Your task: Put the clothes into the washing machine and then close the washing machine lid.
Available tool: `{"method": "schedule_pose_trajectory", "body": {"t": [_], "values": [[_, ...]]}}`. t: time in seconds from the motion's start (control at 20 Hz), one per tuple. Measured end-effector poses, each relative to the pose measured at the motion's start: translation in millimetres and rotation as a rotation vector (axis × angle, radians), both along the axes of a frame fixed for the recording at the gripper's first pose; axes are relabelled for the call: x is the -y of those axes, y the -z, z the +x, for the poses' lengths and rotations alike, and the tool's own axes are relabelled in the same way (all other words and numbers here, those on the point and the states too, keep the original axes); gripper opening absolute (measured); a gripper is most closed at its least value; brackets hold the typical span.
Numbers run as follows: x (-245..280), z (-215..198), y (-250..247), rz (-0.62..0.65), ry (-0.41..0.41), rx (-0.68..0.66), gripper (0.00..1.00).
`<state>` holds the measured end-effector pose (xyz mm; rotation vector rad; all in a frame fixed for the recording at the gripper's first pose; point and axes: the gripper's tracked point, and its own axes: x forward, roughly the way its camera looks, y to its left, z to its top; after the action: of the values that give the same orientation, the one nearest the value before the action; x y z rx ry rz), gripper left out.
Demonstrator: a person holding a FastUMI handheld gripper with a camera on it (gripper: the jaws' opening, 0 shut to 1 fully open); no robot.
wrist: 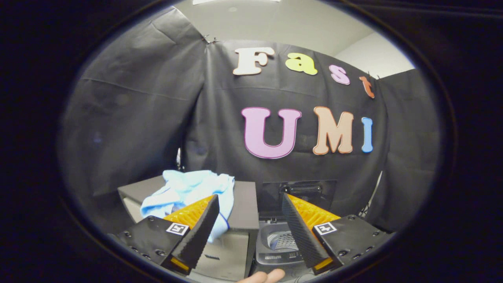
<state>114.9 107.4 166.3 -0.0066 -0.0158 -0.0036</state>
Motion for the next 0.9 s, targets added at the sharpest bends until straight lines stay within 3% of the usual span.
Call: {"method": "schedule_pose_trajectory", "body": {"t": [0.2, 0.35, 0.6, 0.75, 0.9], "values": [[-48.1, 51.6, -32.7, 0.023, -0.078, 0.043, 1.00], [-92.3, 95.1, -15.0, 0.091, -0.158, -0.071, 0.99], [-129.8, 150.8, 46.3, 0.124, -0.144, -0.343, 0.99], [-140.6, 158.6, 97.1, 0.034, -0.129, -0.527, 0.97], [-139.8, 163.0, 104.4, 0.044, -0.112, -0.554, 0.97]]}}
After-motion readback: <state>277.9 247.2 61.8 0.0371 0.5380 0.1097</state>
